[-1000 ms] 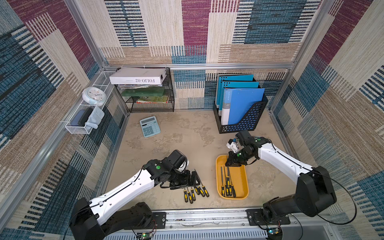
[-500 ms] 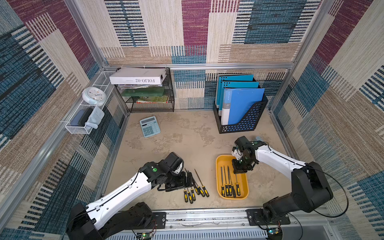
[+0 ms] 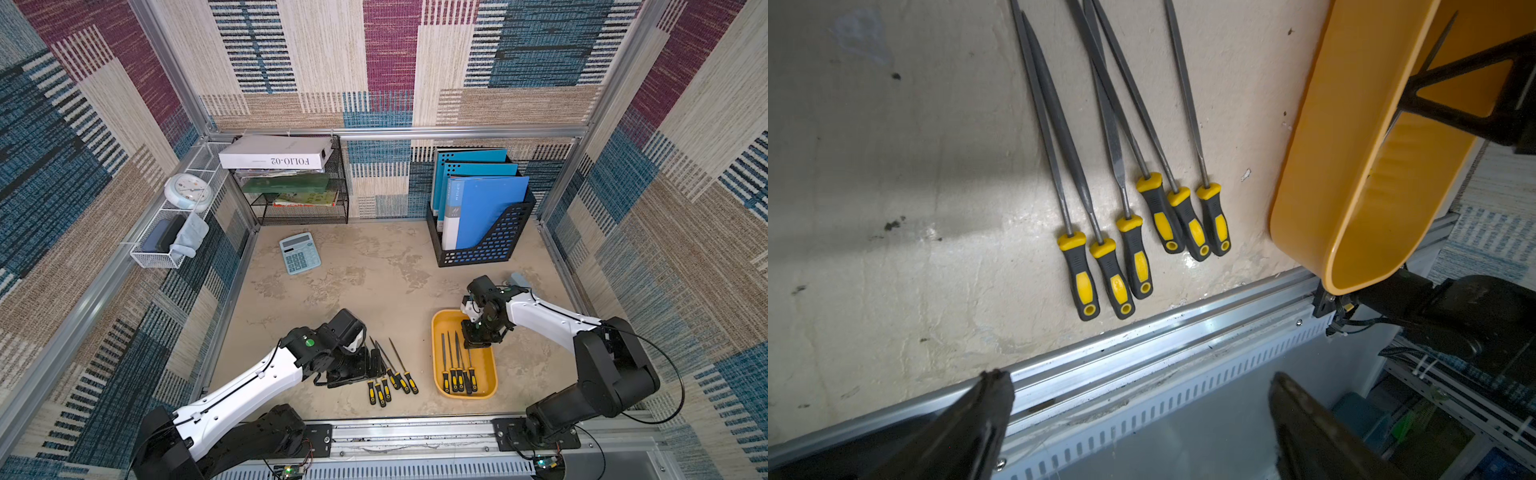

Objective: Put the file tool into the storage box
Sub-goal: Place the file tool in the storage box.

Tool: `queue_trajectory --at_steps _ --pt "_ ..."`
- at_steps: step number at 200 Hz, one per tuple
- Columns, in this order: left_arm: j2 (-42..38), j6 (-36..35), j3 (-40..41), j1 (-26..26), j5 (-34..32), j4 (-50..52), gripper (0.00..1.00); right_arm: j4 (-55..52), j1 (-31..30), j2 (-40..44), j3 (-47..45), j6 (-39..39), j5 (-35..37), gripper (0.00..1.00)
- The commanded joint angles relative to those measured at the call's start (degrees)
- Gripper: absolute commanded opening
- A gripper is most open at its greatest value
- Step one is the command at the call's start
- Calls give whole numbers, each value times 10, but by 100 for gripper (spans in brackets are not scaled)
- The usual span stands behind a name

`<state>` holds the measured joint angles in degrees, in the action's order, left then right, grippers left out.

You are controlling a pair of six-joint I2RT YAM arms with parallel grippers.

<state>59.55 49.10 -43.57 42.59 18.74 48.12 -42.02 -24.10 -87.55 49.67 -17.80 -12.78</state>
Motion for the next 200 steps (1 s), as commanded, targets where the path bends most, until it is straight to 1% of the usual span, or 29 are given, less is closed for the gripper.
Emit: queue_trajectory --at_steps 1,17,41,67,83,97,126,174,200 --pt "0 4 5 0 -11 10 99 0 -1 0 -2 -7 -9 19" --pt "0 10 12 0 -13 11 99 -1 -1 1 -2 -9 -13 25" --pt "3 24 23 -1 -11 6 99 -5 -1 6 -1 -12 -11 29" --pt "11 46 36 -1 -19 5 100 -20 -1 19 12 -14 -6 30" --pt "22 59 45 -1 -15 -3 92 -34 -1 26 31 -14 2 30" --pt "37 64 50 0 -18 -4 81 -44 -1 29 48 -12 5 30" --pt "74 57 44 2 -33 -4 71 -50 -1 30 70 -11 -1 30" --pt "149 42 19 26 -53 -4 67 -46 -1 30 65 -13 -11 28" --pt "188 38 7 43 -65 -4 61 -46 -1 33 63 -11 -13 27"
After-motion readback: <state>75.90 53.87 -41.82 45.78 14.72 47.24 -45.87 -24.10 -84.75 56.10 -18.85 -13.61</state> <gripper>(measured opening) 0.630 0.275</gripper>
